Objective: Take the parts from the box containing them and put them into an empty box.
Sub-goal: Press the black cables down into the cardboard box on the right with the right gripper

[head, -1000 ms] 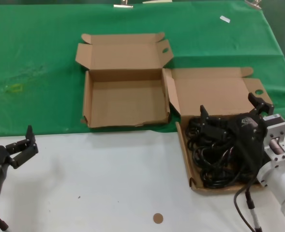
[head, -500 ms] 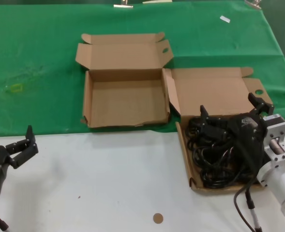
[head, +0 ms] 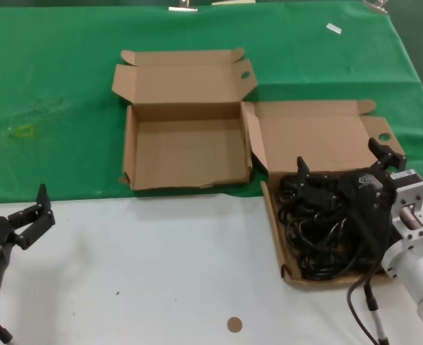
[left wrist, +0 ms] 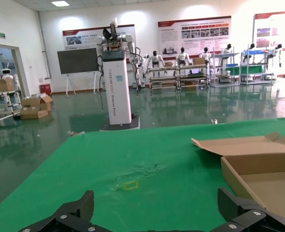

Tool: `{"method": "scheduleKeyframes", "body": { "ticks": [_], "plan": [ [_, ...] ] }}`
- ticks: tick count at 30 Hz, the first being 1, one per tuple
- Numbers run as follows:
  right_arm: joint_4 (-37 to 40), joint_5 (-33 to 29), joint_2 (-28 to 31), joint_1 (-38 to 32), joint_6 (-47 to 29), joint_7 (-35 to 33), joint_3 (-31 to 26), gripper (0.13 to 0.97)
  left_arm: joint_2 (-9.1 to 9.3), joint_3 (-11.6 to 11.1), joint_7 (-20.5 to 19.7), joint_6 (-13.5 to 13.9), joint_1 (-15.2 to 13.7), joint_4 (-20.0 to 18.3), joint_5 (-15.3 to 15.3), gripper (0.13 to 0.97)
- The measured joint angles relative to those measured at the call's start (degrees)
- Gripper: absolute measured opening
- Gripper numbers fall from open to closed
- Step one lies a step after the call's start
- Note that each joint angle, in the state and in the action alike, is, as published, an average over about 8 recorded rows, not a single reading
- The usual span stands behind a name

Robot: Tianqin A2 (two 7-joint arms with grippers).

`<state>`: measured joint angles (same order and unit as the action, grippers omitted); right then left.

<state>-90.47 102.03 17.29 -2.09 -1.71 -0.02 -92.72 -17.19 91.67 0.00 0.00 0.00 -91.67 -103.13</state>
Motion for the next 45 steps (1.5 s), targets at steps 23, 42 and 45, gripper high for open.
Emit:
{"method": "scheduleKeyframes", "body": {
  "ticks": [23,42,45],
  "plan": [
    [-1.43,7.27,10.44,0.01,7.08,-0.72,-8.13,0.966,0.00,0.00,0.00,0.00,0.00,0.00,0.00,0.589],
    [-3.67,21.96,40.92,-13.67,5.54,-2.90,-35.58,0.966,0.00,0.00,0.00,0.00,0.00,0.00,0.00,0.241],
    [-3.57,20.48,44.38,-17.88,3.12,-1.40,-40.19,0.966,0.00,0.00,0.00,0.00,0.00,0.00,0.00,0.220]
  ]
}}
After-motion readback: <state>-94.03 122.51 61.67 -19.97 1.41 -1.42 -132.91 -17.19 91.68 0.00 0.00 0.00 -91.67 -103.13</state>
